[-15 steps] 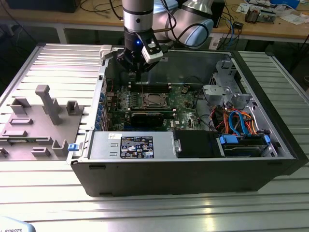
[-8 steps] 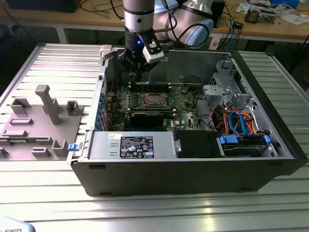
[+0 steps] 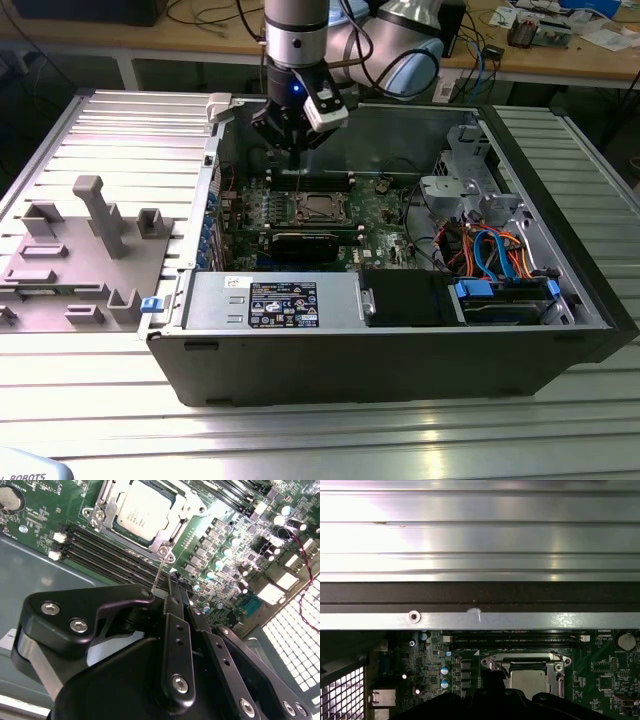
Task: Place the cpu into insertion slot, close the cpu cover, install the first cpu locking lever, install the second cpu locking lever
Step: 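Install the first cpu locking lever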
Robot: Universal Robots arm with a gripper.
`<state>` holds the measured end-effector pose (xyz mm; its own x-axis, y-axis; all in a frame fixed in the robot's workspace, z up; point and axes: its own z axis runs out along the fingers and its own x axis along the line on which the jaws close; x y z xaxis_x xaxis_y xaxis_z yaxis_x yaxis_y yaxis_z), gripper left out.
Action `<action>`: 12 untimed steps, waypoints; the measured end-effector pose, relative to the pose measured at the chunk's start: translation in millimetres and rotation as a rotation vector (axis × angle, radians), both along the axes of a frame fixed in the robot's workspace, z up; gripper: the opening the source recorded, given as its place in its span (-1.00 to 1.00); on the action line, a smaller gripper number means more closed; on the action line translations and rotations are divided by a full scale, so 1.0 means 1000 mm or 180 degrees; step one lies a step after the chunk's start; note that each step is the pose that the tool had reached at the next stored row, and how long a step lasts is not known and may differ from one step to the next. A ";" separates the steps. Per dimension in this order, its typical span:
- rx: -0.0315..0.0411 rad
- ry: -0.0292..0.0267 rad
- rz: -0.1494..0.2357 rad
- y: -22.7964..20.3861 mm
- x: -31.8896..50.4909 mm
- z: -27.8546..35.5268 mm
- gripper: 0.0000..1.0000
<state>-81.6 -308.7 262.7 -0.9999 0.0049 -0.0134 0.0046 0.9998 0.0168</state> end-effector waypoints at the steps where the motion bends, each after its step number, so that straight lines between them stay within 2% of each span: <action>1: 0.0000 0.0000 0.0000 0.0000 0.0005 0.0000 -0.79; 12: 0.0000 0.0000 0.0000 0.0000 0.0098 -0.0022 -0.79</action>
